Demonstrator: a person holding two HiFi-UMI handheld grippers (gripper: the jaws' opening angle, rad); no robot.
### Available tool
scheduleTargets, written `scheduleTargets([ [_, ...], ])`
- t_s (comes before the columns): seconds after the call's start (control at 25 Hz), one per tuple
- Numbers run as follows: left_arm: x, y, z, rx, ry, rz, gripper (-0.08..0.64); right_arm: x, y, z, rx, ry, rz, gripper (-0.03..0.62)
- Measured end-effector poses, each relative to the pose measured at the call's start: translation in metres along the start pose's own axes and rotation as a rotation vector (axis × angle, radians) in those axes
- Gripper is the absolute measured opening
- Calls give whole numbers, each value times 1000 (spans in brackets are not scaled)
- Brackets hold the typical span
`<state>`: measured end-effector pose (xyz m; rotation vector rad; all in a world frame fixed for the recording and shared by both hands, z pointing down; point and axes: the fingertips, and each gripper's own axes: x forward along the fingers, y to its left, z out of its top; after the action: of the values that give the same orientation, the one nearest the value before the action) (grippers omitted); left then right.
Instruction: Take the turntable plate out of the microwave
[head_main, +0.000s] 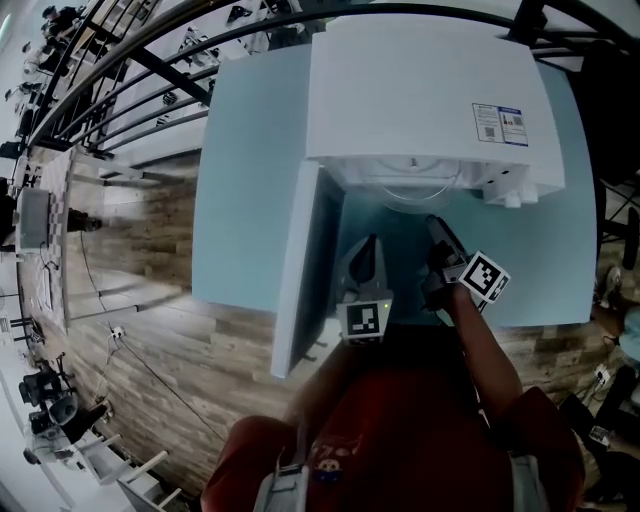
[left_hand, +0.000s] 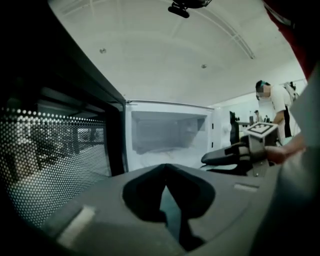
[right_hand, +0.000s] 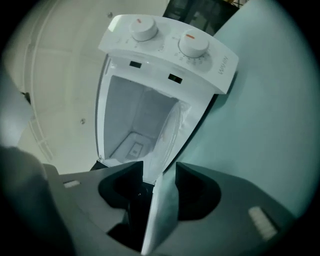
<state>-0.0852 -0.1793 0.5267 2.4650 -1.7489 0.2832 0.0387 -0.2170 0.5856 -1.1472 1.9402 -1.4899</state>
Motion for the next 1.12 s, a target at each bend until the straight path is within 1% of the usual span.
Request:
scheduleTargets([
  [0.04, -1, 0, 0, 1, 1, 1, -5, 1, -5, 1, 24, -7, -17, 187],
  [0.08, -1, 0, 0, 2, 2, 1, -5, 4, -7, 4, 36, -13, -14, 189],
  [0.2, -1, 0, -1, 11, 11, 0, -5, 15, -7, 10, 72, -35, 32, 189],
  [0.44, 3, 2, -2, 2, 19, 6, -5, 36, -12, 11, 160, -49, 57, 189],
  [0.64, 5, 3, -4, -3, 20, 9, -5, 51, -14, 9, 217, -49, 65, 189],
  [0.88, 5, 10, -7, -8, 39, 25, -5, 67, -10, 9, 254, -52, 91, 189],
  [1.0, 6, 14, -10, -12, 45, 30, -4, 74, -14, 9, 285, -55, 90, 189],
  [1.12, 6, 17, -13, -26, 52, 35, -5, 78, -15, 11, 322, -65, 99, 189],
])
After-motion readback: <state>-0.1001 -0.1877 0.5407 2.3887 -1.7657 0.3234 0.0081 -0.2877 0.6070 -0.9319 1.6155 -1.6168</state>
